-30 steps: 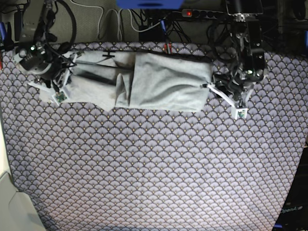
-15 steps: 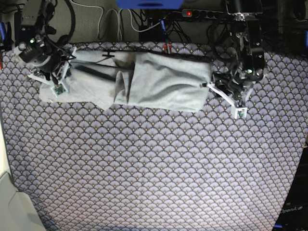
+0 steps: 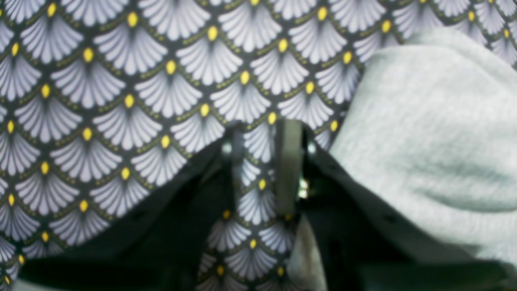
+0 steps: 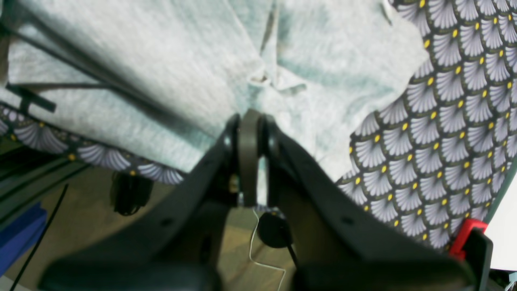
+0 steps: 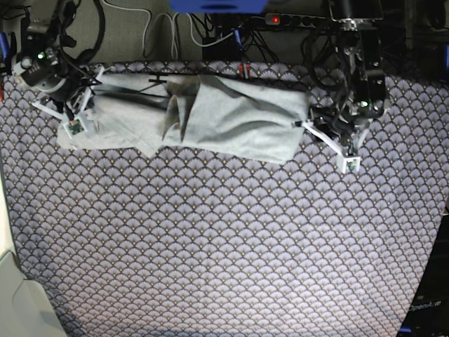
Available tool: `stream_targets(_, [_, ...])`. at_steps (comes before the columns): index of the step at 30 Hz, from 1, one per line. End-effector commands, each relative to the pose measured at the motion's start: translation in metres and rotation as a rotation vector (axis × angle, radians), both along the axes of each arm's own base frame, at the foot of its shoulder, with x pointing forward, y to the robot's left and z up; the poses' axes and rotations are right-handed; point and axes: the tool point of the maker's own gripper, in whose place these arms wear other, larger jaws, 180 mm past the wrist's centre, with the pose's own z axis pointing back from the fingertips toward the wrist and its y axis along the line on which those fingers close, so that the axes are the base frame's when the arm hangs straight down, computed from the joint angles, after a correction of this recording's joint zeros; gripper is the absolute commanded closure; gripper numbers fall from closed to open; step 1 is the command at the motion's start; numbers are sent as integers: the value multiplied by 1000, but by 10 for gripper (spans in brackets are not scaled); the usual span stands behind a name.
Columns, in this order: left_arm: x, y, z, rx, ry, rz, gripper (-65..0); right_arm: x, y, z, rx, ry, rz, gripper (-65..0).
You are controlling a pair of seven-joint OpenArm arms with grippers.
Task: Fold the T-shirt properly
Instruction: 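Fold the held shirt end toward the middle with the right gripper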
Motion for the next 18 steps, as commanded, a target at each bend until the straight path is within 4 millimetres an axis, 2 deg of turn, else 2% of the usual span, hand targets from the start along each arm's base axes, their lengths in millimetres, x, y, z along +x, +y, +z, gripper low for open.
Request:
stream_targets(1, [9,2,11,3,-43,0,-143,2,-6,5,-21,-14,1,0])
stream_targets(13, [8,2,11,5,-43,-1,-143,-8,26,-7,82,3,-40,0])
stream_targets(18, [8,2,11,5,-43,-1,-143,-7,28,-7,83,2,-36,0])
